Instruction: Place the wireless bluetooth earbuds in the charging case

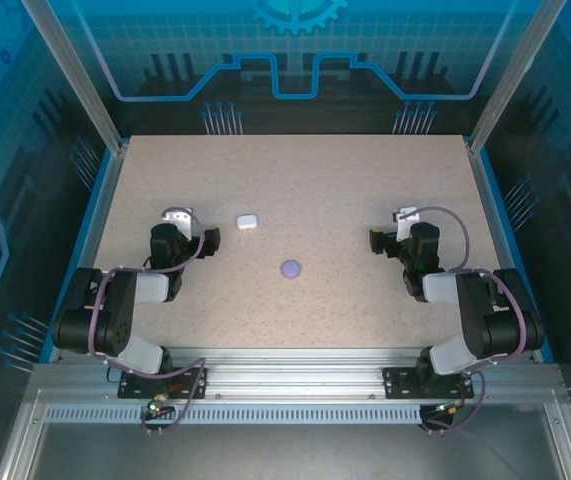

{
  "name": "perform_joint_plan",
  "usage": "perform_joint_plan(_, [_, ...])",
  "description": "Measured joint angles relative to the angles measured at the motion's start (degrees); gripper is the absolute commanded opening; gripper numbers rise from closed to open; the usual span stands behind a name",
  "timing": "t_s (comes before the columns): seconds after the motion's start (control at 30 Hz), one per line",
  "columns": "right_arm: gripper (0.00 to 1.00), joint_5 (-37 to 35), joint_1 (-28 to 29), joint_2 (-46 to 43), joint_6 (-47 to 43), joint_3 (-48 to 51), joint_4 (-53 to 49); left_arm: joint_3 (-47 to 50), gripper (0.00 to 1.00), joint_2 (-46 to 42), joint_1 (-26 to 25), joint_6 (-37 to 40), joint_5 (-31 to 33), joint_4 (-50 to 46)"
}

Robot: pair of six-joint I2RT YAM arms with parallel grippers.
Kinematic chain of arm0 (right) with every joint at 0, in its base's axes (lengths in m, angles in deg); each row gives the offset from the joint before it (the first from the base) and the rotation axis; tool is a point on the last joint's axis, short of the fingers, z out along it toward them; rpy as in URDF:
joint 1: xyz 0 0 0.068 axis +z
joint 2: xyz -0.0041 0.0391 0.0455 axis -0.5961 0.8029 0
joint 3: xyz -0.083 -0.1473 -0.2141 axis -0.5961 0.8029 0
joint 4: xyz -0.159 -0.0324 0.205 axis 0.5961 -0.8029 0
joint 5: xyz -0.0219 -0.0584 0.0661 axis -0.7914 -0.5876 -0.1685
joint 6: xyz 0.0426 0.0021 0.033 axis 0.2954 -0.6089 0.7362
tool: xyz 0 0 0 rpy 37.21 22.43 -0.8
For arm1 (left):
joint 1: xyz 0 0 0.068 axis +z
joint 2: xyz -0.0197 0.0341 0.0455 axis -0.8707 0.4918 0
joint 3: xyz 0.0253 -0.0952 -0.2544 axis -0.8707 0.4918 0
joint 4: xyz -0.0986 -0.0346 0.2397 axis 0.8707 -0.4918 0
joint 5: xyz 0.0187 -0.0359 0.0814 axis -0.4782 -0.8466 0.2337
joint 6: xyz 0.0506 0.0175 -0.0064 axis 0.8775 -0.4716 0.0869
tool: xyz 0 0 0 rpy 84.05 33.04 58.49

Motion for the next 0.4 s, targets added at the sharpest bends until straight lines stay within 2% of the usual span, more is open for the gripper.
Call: perform_joint_plan(0.4, [1.00, 0.0, 0.0, 0.0, 0.0, -0.3, 0.1, -0.2, 0.99, 0.0, 0.0, -1.1, 0.4, 0.0])
